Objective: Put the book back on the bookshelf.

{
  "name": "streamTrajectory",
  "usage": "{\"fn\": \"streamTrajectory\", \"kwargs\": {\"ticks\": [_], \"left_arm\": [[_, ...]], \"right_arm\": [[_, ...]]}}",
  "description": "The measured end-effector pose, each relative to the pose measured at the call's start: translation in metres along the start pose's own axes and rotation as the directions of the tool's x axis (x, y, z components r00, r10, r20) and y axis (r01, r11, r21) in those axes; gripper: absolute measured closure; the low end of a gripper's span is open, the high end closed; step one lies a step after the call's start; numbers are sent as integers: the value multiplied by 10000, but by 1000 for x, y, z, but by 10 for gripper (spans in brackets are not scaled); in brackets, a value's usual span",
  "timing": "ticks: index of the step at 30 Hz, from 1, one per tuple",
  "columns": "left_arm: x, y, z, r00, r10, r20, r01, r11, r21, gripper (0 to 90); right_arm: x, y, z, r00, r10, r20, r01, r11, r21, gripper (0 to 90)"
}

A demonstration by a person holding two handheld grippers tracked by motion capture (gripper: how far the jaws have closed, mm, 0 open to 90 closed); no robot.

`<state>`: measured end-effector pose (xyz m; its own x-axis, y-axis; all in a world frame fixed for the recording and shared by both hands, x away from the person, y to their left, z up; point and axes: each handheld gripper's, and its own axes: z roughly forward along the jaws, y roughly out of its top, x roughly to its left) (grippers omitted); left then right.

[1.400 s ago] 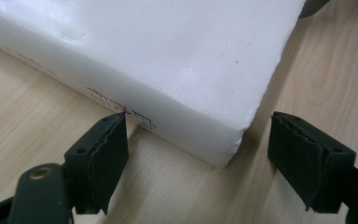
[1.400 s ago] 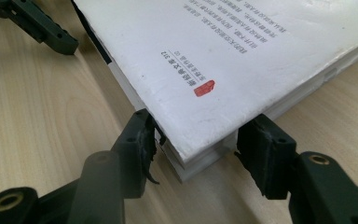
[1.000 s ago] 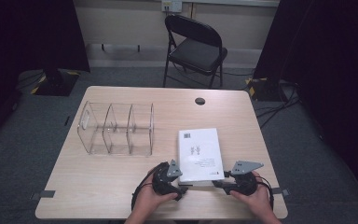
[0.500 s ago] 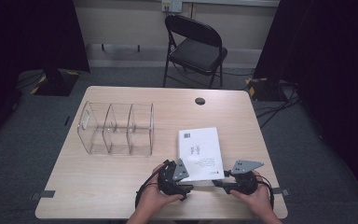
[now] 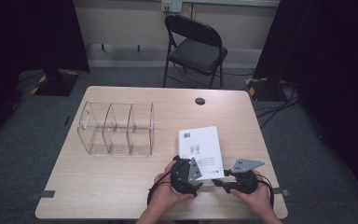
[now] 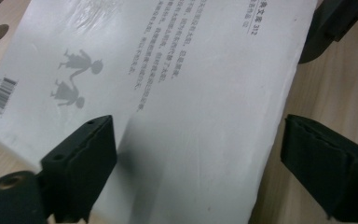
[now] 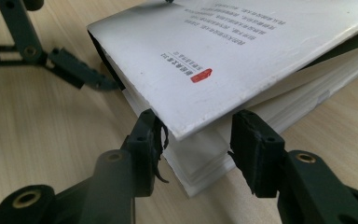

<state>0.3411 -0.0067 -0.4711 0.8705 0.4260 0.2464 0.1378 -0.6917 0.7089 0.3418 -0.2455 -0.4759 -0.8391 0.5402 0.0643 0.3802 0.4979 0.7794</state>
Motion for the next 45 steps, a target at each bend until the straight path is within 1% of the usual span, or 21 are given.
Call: {"fn": "streamTrajectory", "kwargs": {"ticks": [3, 5, 6, 7, 9, 10, 14, 16, 18, 19, 21, 22, 23, 24, 25, 26, 29, 32, 36, 39, 45], "left_arm": [[-5, 5, 8, 9987, 450, -253, -445, 9988, 214, 0], [-6, 6, 9, 9985, 436, -334, -432, 9990, 124, 0], [-5, 7, 9, 9982, 477, -372, -467, 9986, 262, 1], [-5, 8, 11, 9986, 362, -387, -355, 9992, 175, 0], [-4, 12, 11, 9974, 505, -515, -474, 9972, 587, 1], [-5, 13, 16, 9969, 428, -658, -403, 9984, 391, 0], [-7, 15, 20, 9945, 391, -976, -360, 9988, 338, 4], [-7, 16, 20, 9937, 486, -1011, -444, 9981, 432, 13], [-7, 16, 19, 9921, 475, -1159, -441, 9985, 318, 76], [-6, 16, 18, 9920, 615, -1100, -577, 9976, 370, 76], [-9, 16, 14, 9890, 1074, -1015, -1055, 9941, 239, 156], [-9, 16, 14, 9890, 1074, -1015, -1055, 9941, 239, 180], [-8, 18, 11, 9831, 1550, -976, -1516, 9876, 415, 204], [-8, 19, 10, 9823, 1591, -986, -1551, 9868, 477, 224], [-8, 19, 10, 9823, 1591, -986, -1551, 9868, 477, 238], [-10, 18, 10, 9855, 1365, -1013, -1344, 9906, 265, 249], [-10, 19, 10, 9859, 1348, -989, -1323, 9907, 311, 251], [-10, 19, 10, 9861, 1355, -959, -1336, 9907, 257, 260], [-10, 19, 10, 9864, 1344, -943, -1329, 9909, 221, 263], [-10, 20, 9, 9875, 1297, -893, -1280, 9915, 250, 263], [-9, 20, 9, 9868, 1336, -912, -1320, 9910, 232, 262]], "right_arm": [[0, 2, 0, 10000, 80, -27, -80, 10000, 10, 548], [0, 2, -1, 9999, 105, -38, -105, 9999, 15, 552], [1, 3, -1, 9999, 114, -41, -114, 9999, 8, 553], [1, 3, -1, 10000, 80, -45, -81, 10000, -21, 553], [1, 4, -1, 10000, 81, -56, -81, 10000, 18, 553], [1, 4, -1, 9999, 93, -69, -93, 10000, 4, 553], [0, 4, -1, 9999, 108, -74, -108, 9999, 9, 553], [0, 4, -1, 9999, 134, -87, -134, 9999, 13, 553], [0, 4, -1, 9999, 114, -90, -114, 9999, 36, 553], [0, 4, -1, 9999, 114, -90, -114, 9999, 36, 553], [-1, 3, -1, 9998, 144, -143, -144, 9999, 25, 553], [-2, 2, 0, 9996, 162, -219, -162, 9999, 19, 553], [-2, 2, 0, 9994, 231, -249, -232, 9997, -42, 552], [-3, 2, 0, 9992, 300, -279, -303, 9995, -105, 548], [-4, 1, 0, 9986, 387, -353, -394, 9990, -188, 543], [-4, 1, 1, 9986, 395, -343, -403, 9990, -210, 521], [-3, 1, 2, 9996, 147, -247, -147, 9999, 1, 482], [-4, -1, 3, 9997, 63, -254, -58, 9998, 173, 490], [-7, -2, 4, 9998, -54, 214, 44, 9990, 456, 501], [-8, -2, 6, 9997, -12, 228, 1, 9988, 480, 498], [-9, -1, 7, 9992, 171, 355, -177, 9997, 168, 500]]}}
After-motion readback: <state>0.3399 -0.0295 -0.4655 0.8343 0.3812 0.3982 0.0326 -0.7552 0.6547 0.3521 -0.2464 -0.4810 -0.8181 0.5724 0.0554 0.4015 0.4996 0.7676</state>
